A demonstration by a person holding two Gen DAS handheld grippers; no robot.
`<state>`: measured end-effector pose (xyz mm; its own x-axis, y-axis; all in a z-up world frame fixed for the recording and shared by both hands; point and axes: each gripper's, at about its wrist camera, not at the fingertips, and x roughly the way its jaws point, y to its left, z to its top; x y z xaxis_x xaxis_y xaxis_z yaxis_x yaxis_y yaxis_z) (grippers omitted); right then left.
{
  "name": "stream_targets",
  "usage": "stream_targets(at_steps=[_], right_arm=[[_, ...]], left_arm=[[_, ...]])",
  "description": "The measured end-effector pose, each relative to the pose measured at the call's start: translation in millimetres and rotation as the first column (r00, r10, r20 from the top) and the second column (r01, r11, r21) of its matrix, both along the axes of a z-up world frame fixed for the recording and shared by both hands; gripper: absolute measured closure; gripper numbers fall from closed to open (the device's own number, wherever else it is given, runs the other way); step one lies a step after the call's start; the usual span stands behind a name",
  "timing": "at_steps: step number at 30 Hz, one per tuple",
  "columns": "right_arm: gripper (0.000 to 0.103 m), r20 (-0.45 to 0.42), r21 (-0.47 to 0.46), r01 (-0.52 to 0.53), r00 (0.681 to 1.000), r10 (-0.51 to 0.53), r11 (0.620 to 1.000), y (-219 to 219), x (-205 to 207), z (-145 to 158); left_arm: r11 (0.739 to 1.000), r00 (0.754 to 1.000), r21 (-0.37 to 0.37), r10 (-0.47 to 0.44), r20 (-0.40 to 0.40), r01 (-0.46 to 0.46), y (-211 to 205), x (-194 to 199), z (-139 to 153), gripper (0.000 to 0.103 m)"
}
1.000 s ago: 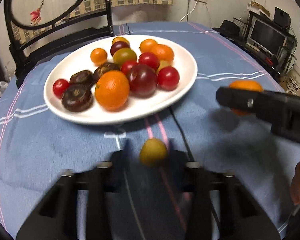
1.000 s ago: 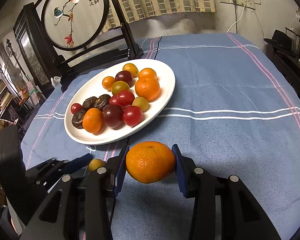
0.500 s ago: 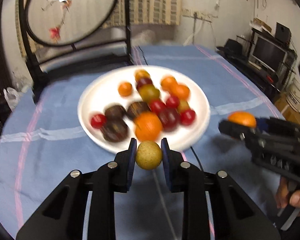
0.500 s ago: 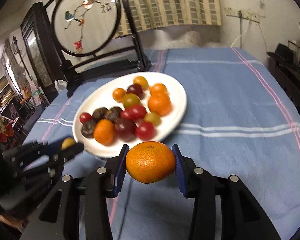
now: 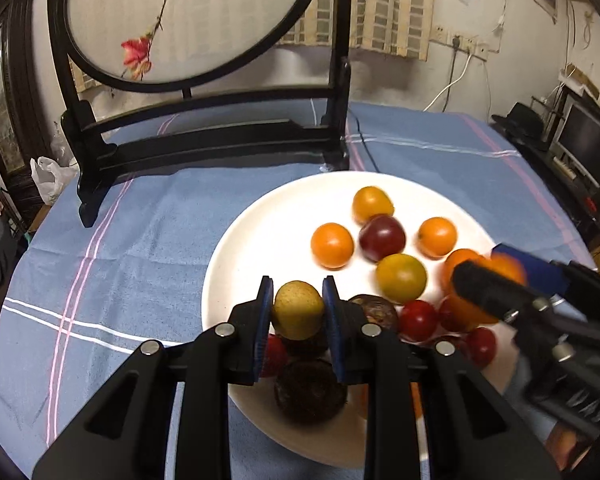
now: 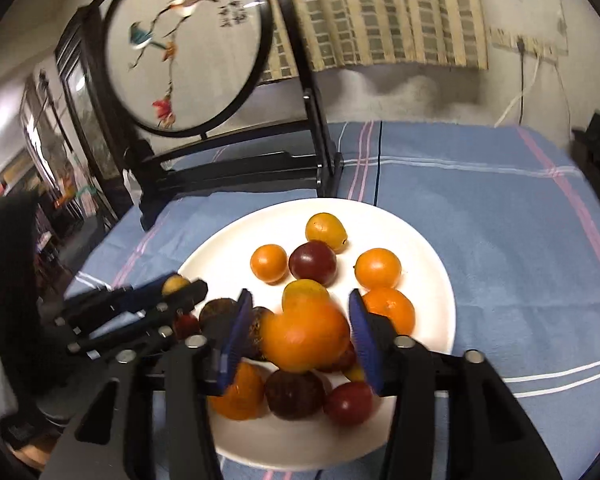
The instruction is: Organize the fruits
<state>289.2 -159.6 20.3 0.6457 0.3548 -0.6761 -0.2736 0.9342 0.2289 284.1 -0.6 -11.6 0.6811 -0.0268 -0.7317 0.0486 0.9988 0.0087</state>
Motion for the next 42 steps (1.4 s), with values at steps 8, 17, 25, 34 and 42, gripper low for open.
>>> stream_targets(at_steps=[8,17,25,34,42], right_arm=[[0.042,0.003,0.043,0.038,0.999,-0.038,0.998,-20.9,-21.9,1.6],[0.018,0.030,0.028,0.079,0.996,-0.080,0.996,-41.9,-77.2,7.2],[0.004,0.045,-0.030,0.103,0.994,-0.102,0.994,-49.6,-126.2,-2.2],[0.003,0.053,-0.059,0.093,0.995,-0.090,0.994,-51.1,-149.5,-18.8],[0.003,0.038,-0.142,0.059,0.998,-0.054,0.988,-39.5,-151.7,-21.9]], left_arm=[[1.000,1.000,0.001,0.018,0.015,-0.018,0.5,-21.2,2.8,0.028],[0.999,0.999,-0.034,0.033,0.038,-0.032,1.1,-76.5,13.4,0.019],[0.999,0.999,-0.036,0.016,0.031,-0.014,-3.1,-125.1,10.3,0.010],[0.999,0.999,-0.016,0.047,0.017,-0.047,6.3,-151.6,-5.9,0.007],[0.999,0.999,-0.012,0.036,0.014,-0.036,12.9,-149.3,-28.5,0.005]])
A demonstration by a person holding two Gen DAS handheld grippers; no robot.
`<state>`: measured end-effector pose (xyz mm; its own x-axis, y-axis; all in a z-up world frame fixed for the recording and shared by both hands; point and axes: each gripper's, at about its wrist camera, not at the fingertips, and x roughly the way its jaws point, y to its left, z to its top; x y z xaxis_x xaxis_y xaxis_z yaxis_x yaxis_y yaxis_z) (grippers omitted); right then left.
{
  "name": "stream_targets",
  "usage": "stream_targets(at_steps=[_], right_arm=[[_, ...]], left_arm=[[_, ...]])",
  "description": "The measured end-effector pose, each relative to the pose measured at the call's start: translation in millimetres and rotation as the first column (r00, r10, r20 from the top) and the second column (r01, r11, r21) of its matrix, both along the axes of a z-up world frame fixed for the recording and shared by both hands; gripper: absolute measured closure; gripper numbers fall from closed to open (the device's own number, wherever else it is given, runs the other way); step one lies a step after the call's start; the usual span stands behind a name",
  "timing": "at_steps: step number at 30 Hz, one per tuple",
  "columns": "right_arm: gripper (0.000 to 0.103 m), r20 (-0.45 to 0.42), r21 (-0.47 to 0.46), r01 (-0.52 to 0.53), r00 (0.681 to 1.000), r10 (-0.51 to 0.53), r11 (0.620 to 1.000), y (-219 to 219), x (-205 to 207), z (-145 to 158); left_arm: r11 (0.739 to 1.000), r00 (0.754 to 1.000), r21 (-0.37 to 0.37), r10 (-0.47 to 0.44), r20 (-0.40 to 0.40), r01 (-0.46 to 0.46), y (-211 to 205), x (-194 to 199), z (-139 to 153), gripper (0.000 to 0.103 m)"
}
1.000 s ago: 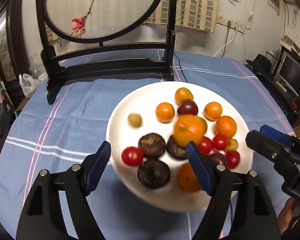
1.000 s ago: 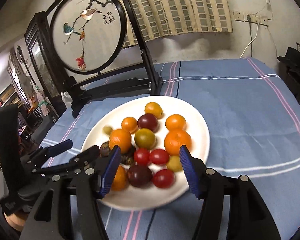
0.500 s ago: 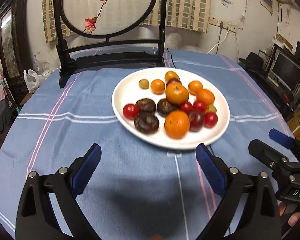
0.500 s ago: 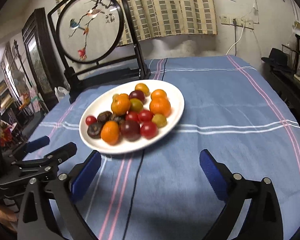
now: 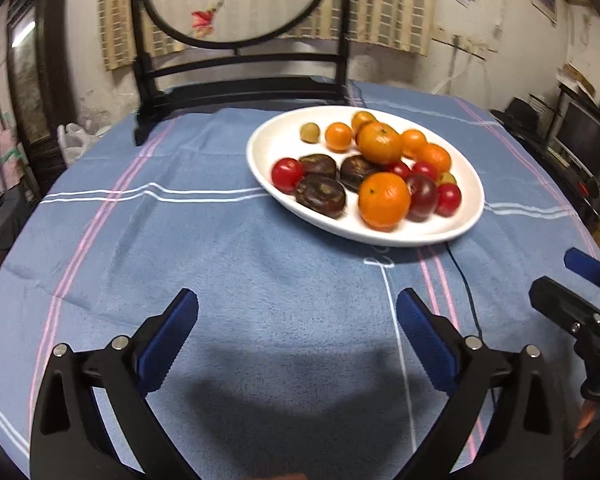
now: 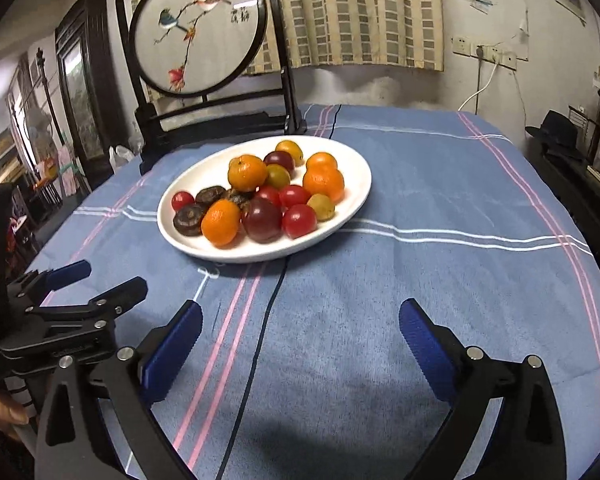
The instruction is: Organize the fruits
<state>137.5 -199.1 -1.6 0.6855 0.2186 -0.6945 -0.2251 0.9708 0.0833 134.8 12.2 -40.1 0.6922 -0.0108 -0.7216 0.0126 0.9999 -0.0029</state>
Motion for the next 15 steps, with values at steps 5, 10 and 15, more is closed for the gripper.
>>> stream_targets(at_steps=[5,10,15], right_arm=[[0.003,-0.042,-0.049,-0.026,0.999,0.024,0.998,9.1,-0.8,-7.7],[0.003,-0.083,-0.097,-0.025,0.996,0.017,0.995,13.6,-3.7,-18.1],[0.003,-0.148,-0.108,-0.023,0.989,0.007,0.994,12.5,-1.0,-29.8]], left_arm=[[0.999,1.000,0.041,-0.031,0.008,0.030,-6.9,-2.7,-5.1,0.005],[0.997,0.998,0.045,-0.066,-0.026,0.067,-14.8,-3.3,-10.8,0.005],[0.996,0.995,0.062,-0.066,-0.073,0.070,-18.0,0.0,-20.0,0.005]])
